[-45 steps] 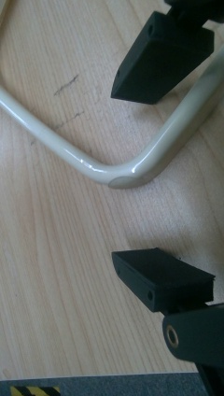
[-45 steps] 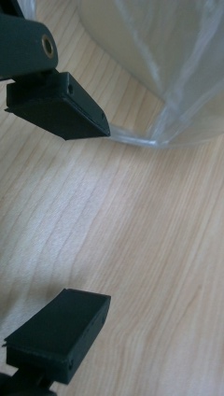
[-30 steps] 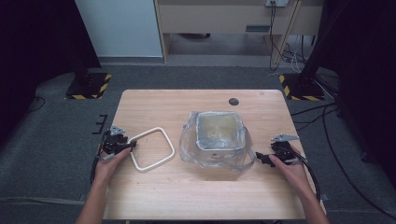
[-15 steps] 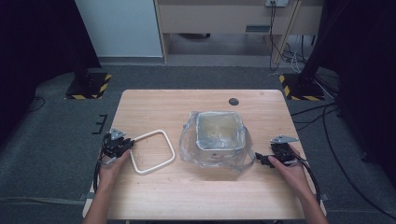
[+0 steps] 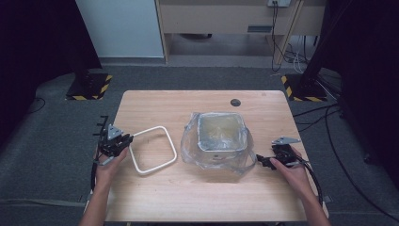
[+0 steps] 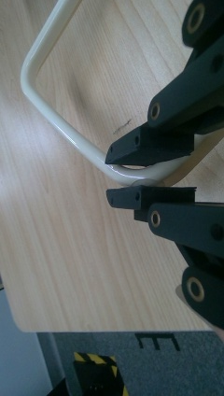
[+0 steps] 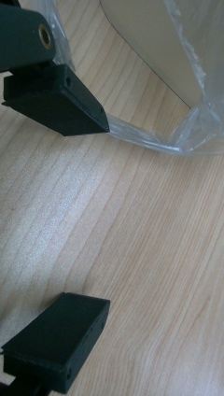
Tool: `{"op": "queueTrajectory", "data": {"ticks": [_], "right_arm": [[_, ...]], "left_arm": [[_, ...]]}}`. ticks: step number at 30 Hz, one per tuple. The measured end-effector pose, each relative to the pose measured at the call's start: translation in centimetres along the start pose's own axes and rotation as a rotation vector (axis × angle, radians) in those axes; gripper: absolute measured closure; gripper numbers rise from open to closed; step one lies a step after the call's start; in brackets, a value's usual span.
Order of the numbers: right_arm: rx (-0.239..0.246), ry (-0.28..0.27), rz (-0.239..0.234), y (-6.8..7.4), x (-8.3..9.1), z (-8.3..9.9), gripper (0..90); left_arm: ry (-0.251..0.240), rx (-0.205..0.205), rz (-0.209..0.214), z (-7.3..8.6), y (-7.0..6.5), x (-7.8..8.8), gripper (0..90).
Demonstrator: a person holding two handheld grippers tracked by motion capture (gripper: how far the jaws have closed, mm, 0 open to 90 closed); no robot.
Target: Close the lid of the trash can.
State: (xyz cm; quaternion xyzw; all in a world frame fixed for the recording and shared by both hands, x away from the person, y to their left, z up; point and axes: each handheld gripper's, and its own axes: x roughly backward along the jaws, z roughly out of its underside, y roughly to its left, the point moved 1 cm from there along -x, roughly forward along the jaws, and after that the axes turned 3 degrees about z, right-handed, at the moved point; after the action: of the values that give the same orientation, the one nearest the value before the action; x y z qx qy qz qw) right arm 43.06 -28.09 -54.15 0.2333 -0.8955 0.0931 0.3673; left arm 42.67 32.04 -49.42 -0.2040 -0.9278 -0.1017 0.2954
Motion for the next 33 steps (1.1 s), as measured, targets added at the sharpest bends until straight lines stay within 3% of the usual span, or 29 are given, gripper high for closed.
{"op": "queueTrajectory", "data": {"ticks": [11, 19, 33], "right_arm": [[-0.011, 0.003, -0.008, 0.1, 0.3, -0.3, 13.2], [-0.017, -0.027, -0.013, -0.2, 1.6, -0.8, 13.2], [-0.017, -0.067, -0.021, 0.1, 3.2, -1.9, 14.5]], "left_arm": [[-0.057, -0.011, -0.014, -1.6, 0.6, 2.1, 78.0], [-0.107, -0.024, -0.012, -3.4, 0.7, 4.1, 78.1], [-0.203, -0.050, 0.032, -6.8, -0.4, 7.8, 78.3]]}}
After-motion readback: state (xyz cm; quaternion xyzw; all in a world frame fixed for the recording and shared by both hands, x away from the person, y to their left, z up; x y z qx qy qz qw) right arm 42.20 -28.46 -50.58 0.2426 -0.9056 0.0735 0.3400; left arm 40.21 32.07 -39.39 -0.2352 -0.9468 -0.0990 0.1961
